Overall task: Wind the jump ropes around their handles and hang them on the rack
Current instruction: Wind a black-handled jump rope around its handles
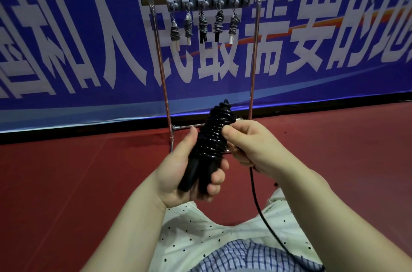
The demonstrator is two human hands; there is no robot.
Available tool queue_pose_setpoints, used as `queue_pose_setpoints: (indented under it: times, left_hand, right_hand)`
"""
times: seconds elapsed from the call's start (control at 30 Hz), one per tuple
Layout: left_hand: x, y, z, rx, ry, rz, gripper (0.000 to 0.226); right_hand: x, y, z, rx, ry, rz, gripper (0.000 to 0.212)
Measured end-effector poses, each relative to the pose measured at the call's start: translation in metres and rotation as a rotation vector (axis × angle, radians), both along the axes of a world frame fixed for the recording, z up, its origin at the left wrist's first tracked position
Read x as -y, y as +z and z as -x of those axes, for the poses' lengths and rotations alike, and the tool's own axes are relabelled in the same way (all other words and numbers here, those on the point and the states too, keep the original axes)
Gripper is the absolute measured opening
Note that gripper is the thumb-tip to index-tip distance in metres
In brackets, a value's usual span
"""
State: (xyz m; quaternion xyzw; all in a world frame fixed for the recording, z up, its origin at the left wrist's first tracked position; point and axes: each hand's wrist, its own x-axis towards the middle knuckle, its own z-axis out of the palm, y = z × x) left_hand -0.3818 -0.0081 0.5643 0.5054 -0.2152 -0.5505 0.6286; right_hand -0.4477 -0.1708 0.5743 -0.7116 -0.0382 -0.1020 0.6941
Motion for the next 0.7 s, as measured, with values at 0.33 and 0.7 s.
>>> queue_pose_setpoints:
  times: [0.33, 0.7]
  left_hand:
    - [0.0012, -0.0005, 0.0021, 0.315, 0.191, -0.136, 0.078]
    - [0.0023, 0.001, -0.0016, 0.679, 0.479, -0.244, 0.065]
  right_hand:
    - [0.0029, -0.001, -0.0003, -0.12, -0.238, 0.279, 0.045]
    - [-0.0032, -0.0005, 0.0028, -0.105, -0.227, 0.191, 0.035]
